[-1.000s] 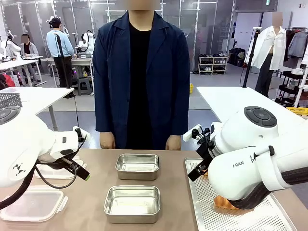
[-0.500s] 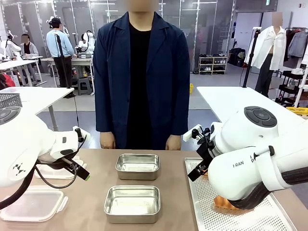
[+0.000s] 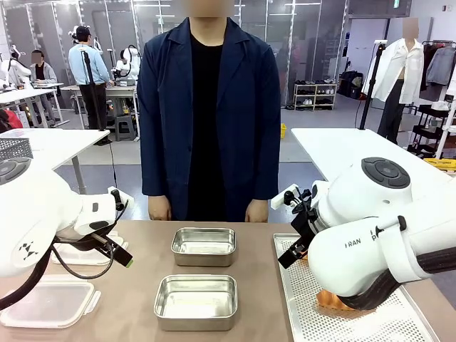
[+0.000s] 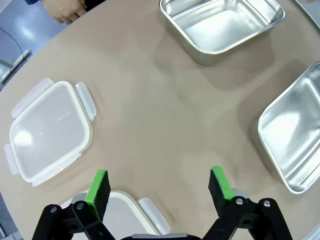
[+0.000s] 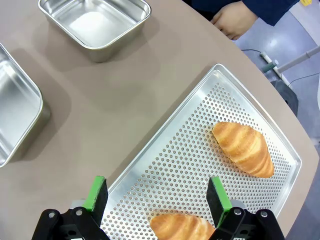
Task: Place the bread into the airtight container.
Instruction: Pick up a Butter Roll and place it into an empty Airtight Container.
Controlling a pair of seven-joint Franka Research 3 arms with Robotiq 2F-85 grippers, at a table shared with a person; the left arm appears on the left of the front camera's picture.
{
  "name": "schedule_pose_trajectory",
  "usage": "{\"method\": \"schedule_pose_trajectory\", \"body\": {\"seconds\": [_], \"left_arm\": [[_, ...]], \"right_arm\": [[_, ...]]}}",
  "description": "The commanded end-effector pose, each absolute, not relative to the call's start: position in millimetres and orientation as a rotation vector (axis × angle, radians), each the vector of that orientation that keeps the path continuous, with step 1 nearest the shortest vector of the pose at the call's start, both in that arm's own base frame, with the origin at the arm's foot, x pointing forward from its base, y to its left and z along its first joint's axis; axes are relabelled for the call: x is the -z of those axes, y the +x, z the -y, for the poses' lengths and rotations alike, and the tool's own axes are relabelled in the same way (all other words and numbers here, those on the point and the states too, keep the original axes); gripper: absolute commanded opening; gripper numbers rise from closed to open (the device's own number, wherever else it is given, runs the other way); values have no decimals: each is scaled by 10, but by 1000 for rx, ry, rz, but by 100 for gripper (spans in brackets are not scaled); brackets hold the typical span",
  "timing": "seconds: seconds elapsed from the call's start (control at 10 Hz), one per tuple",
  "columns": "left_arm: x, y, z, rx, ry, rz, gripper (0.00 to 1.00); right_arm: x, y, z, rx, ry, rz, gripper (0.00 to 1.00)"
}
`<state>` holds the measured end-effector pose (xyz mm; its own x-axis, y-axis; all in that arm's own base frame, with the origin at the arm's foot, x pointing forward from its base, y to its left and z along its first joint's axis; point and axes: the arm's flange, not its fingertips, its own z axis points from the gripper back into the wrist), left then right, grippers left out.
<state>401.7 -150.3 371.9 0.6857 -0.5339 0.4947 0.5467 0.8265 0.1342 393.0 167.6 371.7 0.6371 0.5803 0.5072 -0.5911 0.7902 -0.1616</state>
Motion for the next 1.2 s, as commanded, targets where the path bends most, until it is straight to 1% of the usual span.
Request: {"method": "schedule_pose_trajectory", "body": {"seconds": [0.0,0.1,0.2,0.3,0.5,0.6,0.7,0.9,1.1], "left_arm": [[-3719,4017,1503,605,-25,546,100],[-3896,4114,1525,650,56,575,100],[-4124,4193,1505,682,107,598,100],[-4446,4222,1464,690,66,567,100],[-5103,4172,1301,668,-31,546,100],[-5536,4081,1145,654,-119,554,100],[-5943,3929,972,647,-155,530,100],[-6742,3508,589,624,-200,561,100],[-7266,3153,269,617,-204,533,100]], "right_arm": [[-3717,3930,-1676,-669,20,572,100],[-3955,3977,-1635,-703,49,611,100],[-4230,4015,-1572,-695,32,646,100],[-4587,4025,-1460,-681,25,624,100],[-5254,3988,-1172,-617,39,644,100],[-5615,3903,-969,-600,36,654,100],[-5930,3788,-765,-587,56,662,100],[-6513,3431,-351,-551,65,665,100],[-6921,3023,-58,-533,43,692,100]]}}
